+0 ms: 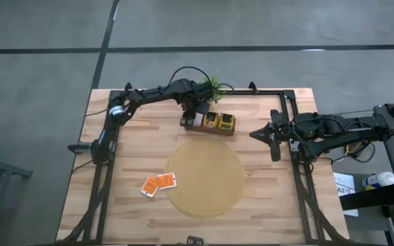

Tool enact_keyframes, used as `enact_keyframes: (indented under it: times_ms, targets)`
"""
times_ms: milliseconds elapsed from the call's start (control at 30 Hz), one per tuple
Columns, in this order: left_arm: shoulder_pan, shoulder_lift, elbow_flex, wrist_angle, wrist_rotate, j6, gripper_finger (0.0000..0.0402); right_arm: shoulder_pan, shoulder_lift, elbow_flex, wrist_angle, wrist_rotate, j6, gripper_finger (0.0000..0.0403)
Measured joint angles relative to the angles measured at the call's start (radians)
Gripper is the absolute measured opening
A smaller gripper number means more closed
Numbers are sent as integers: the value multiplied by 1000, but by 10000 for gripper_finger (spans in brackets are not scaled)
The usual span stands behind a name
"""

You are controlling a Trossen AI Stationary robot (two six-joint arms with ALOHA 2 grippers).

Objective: Pick & Place Tea
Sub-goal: Put the white tea bag into the left section of the wooden organizer

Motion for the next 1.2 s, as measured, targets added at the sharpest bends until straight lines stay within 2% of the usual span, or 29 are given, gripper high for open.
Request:
enact_keyframes:
  times_ms: [233, 467, 567, 733, 933, 1200]
  targets:
    - [0, 0, 92, -1, -24, -30, 124, 0, 0, 0, 0, 0, 0, 8]
    - [0, 0, 207, -123, 98, -134, 118, 0, 0, 0, 0, 0, 0, 8]
    - [0, -4, 245, -160, 128, -190, 92, 0, 0, 0, 0, 0, -5, 8]
    - [-2, -62, 247, -155, 217, -237, 15, 0, 0, 0, 0, 0, -6, 8]
    - [-8, -162, 138, -99, 270, -306, 1, 0, 1, 0, -1, 0, -8, 8]
    - [-56, -434, -230, 164, 325, -399, 1, 0, 31, -1, 1, 0, -12, 8]
